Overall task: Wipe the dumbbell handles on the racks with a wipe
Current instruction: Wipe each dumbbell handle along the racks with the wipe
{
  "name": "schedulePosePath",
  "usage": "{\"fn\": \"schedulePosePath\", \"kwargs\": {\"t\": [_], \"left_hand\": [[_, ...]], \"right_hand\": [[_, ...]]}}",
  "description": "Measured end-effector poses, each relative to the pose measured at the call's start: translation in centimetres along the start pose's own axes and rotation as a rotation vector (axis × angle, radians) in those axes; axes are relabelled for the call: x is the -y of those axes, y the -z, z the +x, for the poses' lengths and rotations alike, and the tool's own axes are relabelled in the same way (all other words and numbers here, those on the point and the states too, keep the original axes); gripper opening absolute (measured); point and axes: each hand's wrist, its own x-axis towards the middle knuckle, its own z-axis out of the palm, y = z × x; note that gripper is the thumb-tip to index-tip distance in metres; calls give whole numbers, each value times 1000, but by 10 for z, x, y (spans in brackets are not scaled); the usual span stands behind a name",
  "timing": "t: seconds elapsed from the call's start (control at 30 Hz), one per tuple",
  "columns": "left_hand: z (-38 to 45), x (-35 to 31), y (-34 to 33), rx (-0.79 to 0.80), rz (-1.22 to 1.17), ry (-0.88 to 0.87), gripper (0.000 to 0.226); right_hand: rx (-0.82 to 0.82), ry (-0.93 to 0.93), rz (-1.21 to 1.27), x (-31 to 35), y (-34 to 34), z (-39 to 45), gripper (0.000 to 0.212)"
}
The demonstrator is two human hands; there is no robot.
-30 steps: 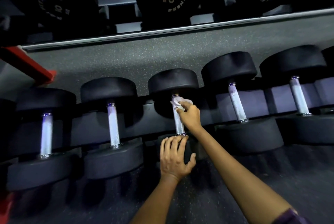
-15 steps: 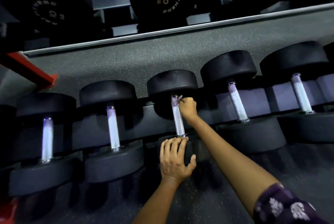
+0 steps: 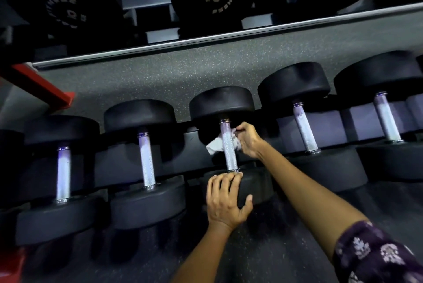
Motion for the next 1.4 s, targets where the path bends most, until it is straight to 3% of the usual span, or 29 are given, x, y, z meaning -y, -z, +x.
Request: {"fn": "schedulePosePath", "kwargs": {"t": [0.17,0.33,0.43,0.53,0.6,0.67,0.77,0.93,1.0,1.13,1.27,1.4], "left_hand": [[1,0,0,-10,-1,-1,46],[1,1,0,-12,-3,1,46],[3,2,-2,-17,4,0,46],[1,1,-2,-21,3,2,46],[0,1,-1,-22,4,0,46],[1,0,-2,-25,10,-2,46],[0,0,-2,-30,13,-2,46],[1,-1,-1,-35,17,-2,46],[0,-1,0,-33,15,-2,46],[1,-1,0,-10,7,5,45],[1,-1,1,-13,12,9,45],[1,-1,0,-23,21,-1,45]], "right_hand": [[23,67,163,2,2,10,18],[173,-34,-17,-6,18,4,29],[143,-29,137,-3,15,6,33],[138,-73,37,-16,17,-2,25],[147,-142,-84,-18,26,-10,45],[147,-169,-49,-13,28,-11,56],[133,-108,7,-14,25,-8,33],[17,62,-257,-22,39,-19,16],[-46,145,-128,-12,40,-21,10],[77,114,281,-4,30,-21,14],[-281,230,33,-23,19,-14,21],[-468,487,-418,-32,17,-9,14]]}}
